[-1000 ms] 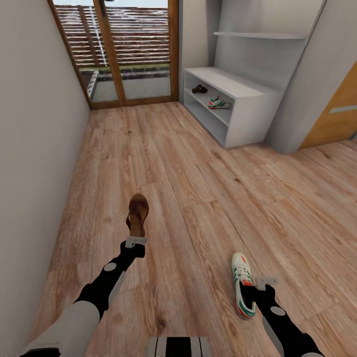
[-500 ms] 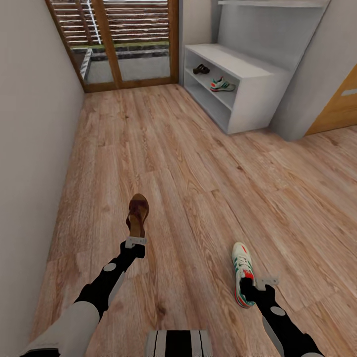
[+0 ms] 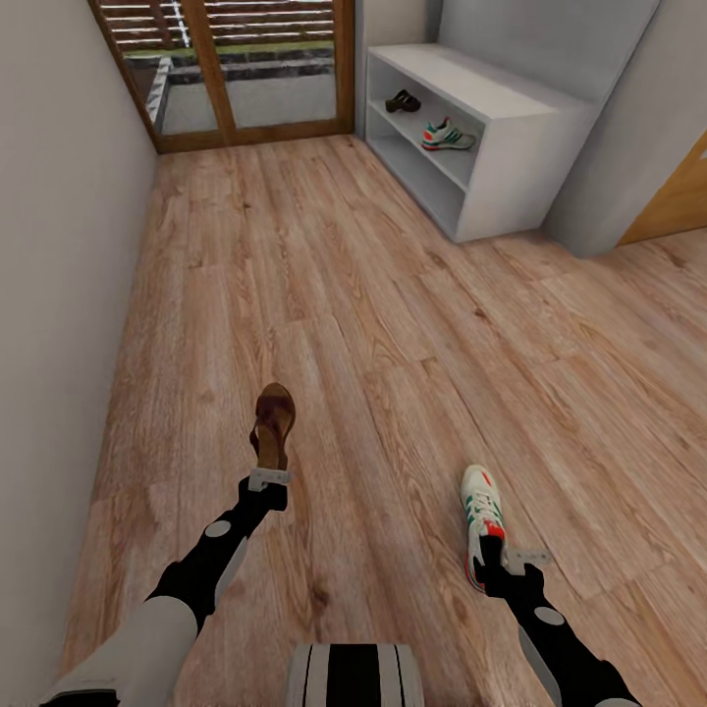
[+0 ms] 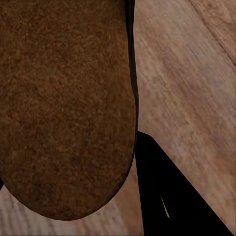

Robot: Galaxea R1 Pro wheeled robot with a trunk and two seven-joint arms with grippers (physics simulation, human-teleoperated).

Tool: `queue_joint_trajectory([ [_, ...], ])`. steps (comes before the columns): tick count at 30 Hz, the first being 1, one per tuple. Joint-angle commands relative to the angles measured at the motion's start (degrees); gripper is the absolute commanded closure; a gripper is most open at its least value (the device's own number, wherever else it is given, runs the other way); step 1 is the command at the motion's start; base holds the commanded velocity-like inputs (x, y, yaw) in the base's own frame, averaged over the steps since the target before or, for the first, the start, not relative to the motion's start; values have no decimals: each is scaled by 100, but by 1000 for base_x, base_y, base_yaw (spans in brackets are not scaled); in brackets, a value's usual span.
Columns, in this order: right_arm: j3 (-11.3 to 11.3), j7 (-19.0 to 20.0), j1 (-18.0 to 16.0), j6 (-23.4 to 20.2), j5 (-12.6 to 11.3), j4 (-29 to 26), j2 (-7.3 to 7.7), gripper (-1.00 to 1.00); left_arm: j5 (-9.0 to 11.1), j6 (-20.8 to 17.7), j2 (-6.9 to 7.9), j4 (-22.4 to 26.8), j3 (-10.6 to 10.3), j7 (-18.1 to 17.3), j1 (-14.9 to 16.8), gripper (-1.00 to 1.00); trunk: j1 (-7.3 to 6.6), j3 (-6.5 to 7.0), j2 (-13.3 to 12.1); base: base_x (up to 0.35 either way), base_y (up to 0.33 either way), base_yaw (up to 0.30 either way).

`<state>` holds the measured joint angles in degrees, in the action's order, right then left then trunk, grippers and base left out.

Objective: Pick up the two gym shoes and the two sandals from the corridor floor and place them onto the hallstand (shoe rack) in the corridor, making sure they are on the rack and not on the floor. Arrange them so the two gym shoes are next to each other and the two sandals are next to each other.

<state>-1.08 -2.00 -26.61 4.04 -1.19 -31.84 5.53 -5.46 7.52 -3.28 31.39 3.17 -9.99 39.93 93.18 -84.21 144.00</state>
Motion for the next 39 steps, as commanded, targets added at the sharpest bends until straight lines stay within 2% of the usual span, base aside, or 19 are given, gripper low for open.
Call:
queue_joint_trajectory([
  [1,3,-11,-2,18,-13,3,0,-100,-78,21,-6,-2,35,-29,2,100,-1,-5,1,0,0,21],
  [5,3,-11,-2,18,-13,2,0,-100,-78,21,-6,-2,35,-29,2,100,-1,-10,1,0,0,10],
  [10,3,-11,-2,18,-13,2,0,-100,-78,21,-6,-2,35,-29,5,100,12,-140,8,0,0,1],
  [15,3,-11,-2,18,-13,2,0,-100,-78,20,-6,-2,35,-29,2,100,12,-170,8,0,0,0],
  [20,3,-11,-2,18,-13,2,0,-100,-78,15,-6,-2,35,-29,6,100,25,-283,15,0,0,0],
  [37,3,-11,-2,18,-13,11,0,-100,-78,30,-6,-3,35,-31,-2,100,25,-283,15,0,0,0],
  [38,3,-11,-2,18,-11,14,-4,100,-78,30,-6,-5,35,-30,-2,100,25,-283,15,0,0,0],
  [39,3,-12,-2,18,-10,18,-6,100,-78,27,-6,-4,35,-30,-2,100,25,-283,15,0,0,0],
])
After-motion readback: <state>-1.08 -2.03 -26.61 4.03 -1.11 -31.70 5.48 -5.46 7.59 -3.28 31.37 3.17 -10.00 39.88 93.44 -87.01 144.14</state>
